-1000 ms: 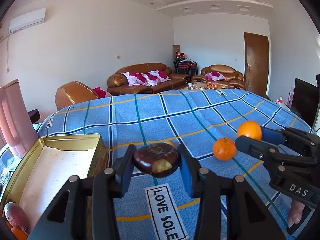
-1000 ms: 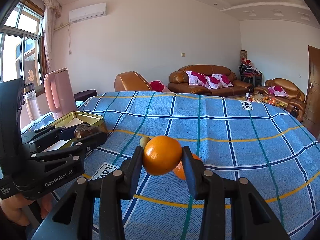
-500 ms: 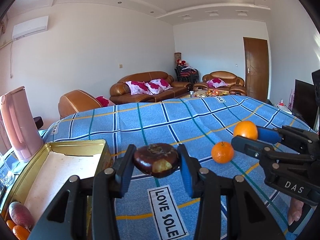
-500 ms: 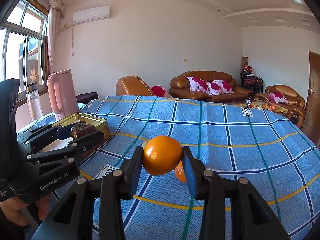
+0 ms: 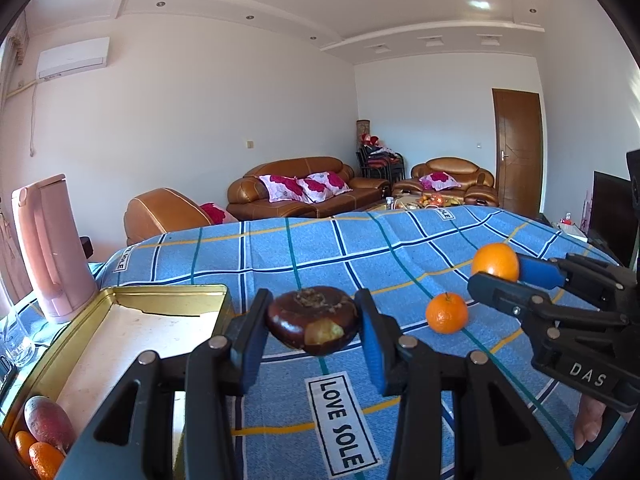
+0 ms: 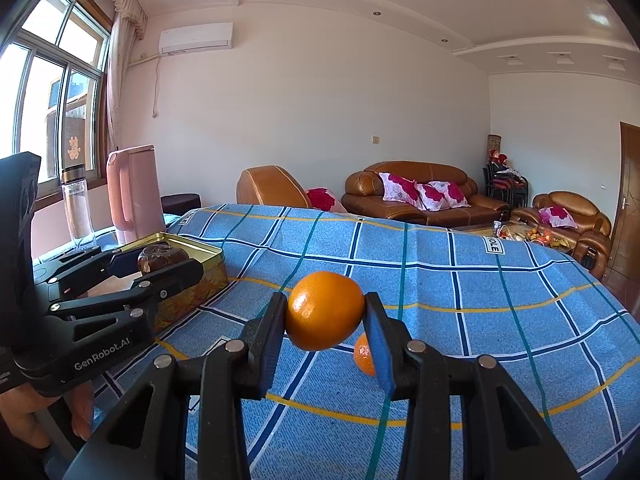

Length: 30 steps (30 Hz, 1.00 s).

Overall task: Organize fruits
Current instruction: 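Carry the orange and brown dried fruit in both tools over the gold tray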

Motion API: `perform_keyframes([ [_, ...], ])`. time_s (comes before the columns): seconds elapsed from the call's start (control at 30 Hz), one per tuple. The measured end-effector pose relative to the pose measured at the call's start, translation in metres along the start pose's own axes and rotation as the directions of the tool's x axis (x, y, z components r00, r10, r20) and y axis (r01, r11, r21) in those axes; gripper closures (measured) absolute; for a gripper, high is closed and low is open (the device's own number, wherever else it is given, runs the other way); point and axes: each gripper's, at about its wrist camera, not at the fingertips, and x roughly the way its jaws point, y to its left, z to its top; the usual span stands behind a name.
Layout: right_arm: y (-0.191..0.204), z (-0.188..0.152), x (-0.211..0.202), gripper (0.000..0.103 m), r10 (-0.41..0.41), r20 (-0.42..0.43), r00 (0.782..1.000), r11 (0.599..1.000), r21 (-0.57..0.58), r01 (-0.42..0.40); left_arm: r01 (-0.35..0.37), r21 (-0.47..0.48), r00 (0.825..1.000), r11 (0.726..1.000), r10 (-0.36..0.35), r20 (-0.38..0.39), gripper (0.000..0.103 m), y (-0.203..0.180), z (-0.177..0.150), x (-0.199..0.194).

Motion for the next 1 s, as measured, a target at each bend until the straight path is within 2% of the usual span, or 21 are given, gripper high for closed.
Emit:
perform_keyframes([
  [0.43,0.017,0.002,0.007,0.062,0.016,-0.029,0.999,0.999,-0.047,-0.017,-0.02,-0.011,1.0,1.0,0.02,0.001,0.059,0.013,-0.004,-0.011],
  [1.0,0.082,0.003,0.018,0.062,0.129,-0.062,0.99,0.986,-0.099,-0.135,-0.08,-0.046,0.997,0.996,0.08,-0.006,0.059,0.065,-0.016,-0.039],
])
